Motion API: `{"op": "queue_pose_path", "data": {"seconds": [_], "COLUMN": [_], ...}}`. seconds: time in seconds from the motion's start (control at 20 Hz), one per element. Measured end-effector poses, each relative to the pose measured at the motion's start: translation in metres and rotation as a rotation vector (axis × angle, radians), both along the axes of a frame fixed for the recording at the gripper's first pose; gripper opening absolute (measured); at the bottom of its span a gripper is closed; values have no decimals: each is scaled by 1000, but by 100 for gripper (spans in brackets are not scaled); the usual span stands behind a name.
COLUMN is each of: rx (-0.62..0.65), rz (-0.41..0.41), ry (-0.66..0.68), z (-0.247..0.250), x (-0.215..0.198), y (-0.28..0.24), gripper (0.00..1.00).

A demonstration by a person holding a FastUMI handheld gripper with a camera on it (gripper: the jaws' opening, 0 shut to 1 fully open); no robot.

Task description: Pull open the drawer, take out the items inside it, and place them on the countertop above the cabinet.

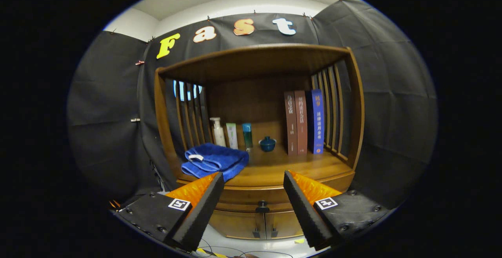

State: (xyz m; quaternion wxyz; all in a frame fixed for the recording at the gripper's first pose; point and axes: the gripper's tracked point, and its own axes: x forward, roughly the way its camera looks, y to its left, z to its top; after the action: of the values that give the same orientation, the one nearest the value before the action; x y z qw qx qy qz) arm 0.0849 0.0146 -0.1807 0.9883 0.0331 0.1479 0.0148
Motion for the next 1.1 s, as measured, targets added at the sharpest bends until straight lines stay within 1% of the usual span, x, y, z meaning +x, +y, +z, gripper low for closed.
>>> {"op": "queue_pose_path", "data": {"seconds": [0.15,0.35,0.6,0.7,0.8,0.85,0.9,1.0,1.05,1.1], "rx": [-24,-4,13,-2,-2,-14,-11,-41,-46,-41], "rz": [-10,-15,-59,-66,-67,-70,-55,-65,-65,-67], "ry": [78,156,267,297,302,312,327,326,325,320], "z": [-50,-102,-168,-186,-195,-200,-201,-204,-204,-203], "x": [15,30,41,46,51,52,53,52,53,53], "y": [2,2,-6,-10,-9,-12,-8,-8,-9,-9], "gripper": [100,100,100,97,96,88,76,52,45,45]}}
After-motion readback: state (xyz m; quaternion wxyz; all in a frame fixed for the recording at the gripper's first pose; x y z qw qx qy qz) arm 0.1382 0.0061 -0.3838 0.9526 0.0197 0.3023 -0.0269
